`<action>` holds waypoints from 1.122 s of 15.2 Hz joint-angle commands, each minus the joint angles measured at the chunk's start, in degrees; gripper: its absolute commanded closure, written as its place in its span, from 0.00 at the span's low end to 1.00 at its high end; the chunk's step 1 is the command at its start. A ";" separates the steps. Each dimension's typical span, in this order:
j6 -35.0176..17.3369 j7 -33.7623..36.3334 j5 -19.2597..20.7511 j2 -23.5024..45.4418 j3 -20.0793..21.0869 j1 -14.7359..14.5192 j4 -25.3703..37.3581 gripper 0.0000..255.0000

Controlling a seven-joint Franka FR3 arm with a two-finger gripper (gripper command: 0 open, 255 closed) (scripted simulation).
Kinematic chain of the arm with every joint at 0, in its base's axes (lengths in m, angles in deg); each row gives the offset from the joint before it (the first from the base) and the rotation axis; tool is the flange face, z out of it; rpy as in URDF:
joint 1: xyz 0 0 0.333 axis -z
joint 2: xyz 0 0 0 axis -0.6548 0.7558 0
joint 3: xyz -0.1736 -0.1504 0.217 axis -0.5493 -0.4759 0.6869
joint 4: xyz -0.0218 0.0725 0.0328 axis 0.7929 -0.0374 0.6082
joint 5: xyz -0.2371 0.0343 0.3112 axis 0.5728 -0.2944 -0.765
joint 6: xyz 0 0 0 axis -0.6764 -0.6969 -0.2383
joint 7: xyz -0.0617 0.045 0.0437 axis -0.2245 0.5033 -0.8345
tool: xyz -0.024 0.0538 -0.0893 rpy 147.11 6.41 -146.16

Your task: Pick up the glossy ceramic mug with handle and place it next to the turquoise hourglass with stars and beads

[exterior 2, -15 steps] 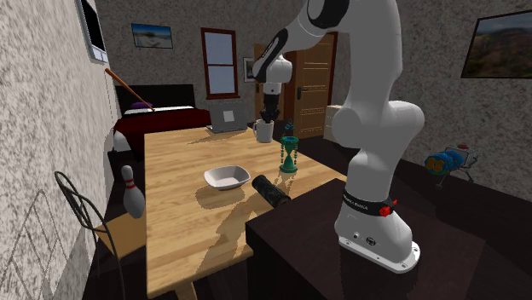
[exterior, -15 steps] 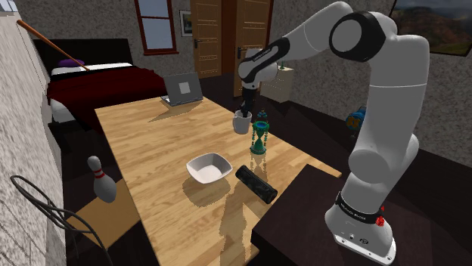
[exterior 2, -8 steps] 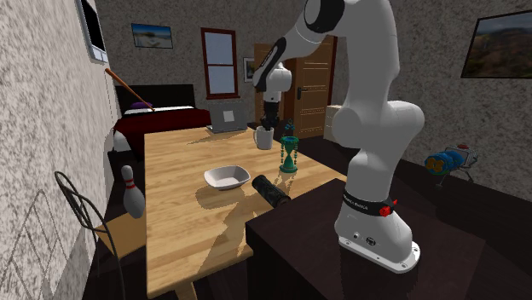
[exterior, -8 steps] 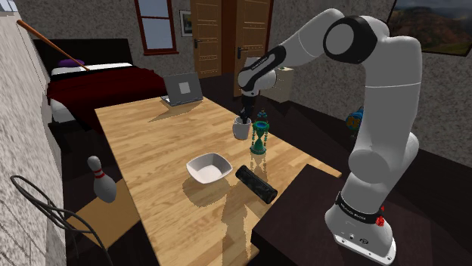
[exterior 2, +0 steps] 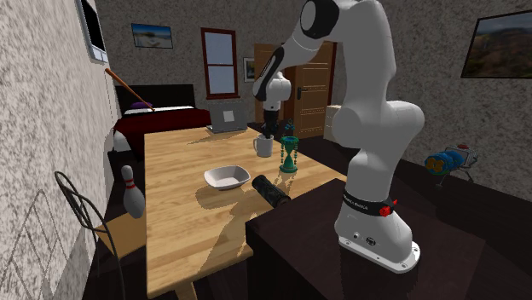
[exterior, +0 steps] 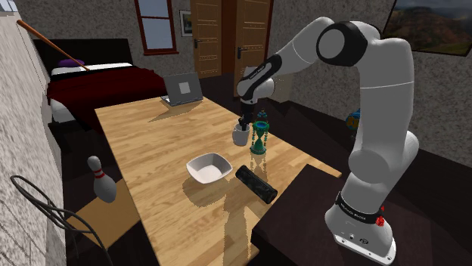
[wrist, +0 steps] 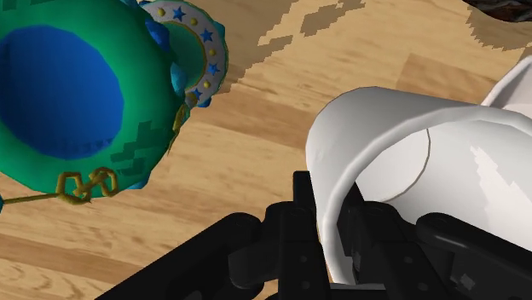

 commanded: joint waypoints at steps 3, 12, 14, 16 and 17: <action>-2.54 -0.21 -0.13 1.97 0.05 0.03 -0.54 1.00; -7.81 -0.67 -0.42 7.11 0.21 0.09 -0.67 1.00; -8.91 -0.77 -0.48 8.35 0.25 0.11 -0.54 1.00; -10.00 -0.87 -0.54 9.60 0.29 0.13 -0.38 1.00; -10.54 -0.91 -0.57 10.24 0.31 0.14 -0.28 1.00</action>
